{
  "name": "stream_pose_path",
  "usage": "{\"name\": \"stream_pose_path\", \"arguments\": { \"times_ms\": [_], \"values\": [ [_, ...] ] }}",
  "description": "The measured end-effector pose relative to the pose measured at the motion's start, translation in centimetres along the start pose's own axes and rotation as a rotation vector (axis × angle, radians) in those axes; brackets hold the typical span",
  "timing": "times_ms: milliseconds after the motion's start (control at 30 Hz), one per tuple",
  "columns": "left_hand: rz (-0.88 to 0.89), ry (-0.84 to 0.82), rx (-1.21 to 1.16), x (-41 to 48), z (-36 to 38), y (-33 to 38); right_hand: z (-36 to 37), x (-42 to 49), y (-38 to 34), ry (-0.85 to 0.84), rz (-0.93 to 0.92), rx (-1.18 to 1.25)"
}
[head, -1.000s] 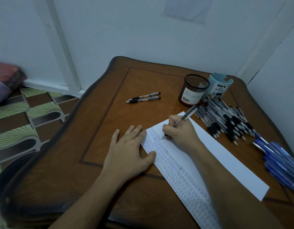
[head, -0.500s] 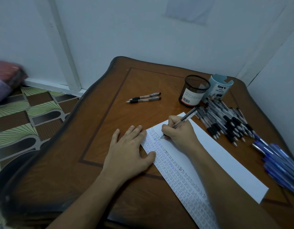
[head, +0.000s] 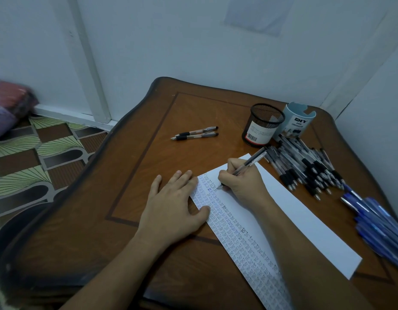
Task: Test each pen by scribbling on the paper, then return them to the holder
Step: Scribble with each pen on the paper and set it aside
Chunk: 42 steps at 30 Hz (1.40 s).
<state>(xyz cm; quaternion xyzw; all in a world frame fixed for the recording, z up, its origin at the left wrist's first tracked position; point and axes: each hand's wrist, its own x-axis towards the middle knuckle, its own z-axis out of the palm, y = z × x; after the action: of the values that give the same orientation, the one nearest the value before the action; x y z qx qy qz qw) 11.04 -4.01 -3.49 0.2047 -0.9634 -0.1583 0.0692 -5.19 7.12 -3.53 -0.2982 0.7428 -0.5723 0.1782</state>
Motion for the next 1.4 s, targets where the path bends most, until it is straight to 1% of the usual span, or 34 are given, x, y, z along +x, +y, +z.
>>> {"name": "stream_pose_path", "arguments": {
  "times_ms": [100, 200, 300, 433, 533, 633, 733, 867, 1200, 1300, 1400],
  "values": [
    [-0.002, 0.007, -0.009, -0.06, 0.07, 0.02, -0.04, -0.12, -0.10, -0.028, 0.003, 0.022],
    [-0.002, 0.010, -0.021, 0.02, 0.04, -0.03, 0.05, 0.03, 0.17, -0.002, -0.006, -0.006],
    [-0.002, 0.002, -0.007, 0.02, 0.08, 0.06, 0.04, 0.16, 0.20, -0.023, 0.010, 0.023],
    [-0.003, -0.003, -0.005, 0.04, 0.02, -0.05, 0.04, 0.26, 0.21, 0.000, -0.001, -0.008],
    [-0.004, -0.003, -0.006, 0.01, -0.04, 0.03, 0.07, 0.23, 0.17, -0.021, 0.024, 0.026],
    [-0.002, -0.003, -0.009, 0.00, -0.11, 0.01, 0.14, 0.21, 0.20, 0.003, 0.012, -0.011],
    [-0.004, -0.002, -0.020, 0.03, -0.15, 0.13, 0.09, 0.15, 0.07, -0.017, 0.032, 0.017],
    [-0.003, -0.006, -0.011, 0.00, -0.15, 0.01, 0.09, 0.18, 0.28, 0.019, 0.003, -0.026],
    [-0.005, -0.008, -0.016, -0.08, -0.15, 0.11, 0.13, 0.14, 0.24, 0.000, 0.010, -0.026],
    [-0.004, -0.006, -0.028, -0.05, -0.23, 0.03, 0.19, 0.09, 0.10, 0.029, -0.020, -0.053],
    [-0.008, -0.014, -0.002, -0.09, -0.21, 0.09, 0.16, -0.01, 0.02, 0.005, -0.006, -0.026]
  ]
}}
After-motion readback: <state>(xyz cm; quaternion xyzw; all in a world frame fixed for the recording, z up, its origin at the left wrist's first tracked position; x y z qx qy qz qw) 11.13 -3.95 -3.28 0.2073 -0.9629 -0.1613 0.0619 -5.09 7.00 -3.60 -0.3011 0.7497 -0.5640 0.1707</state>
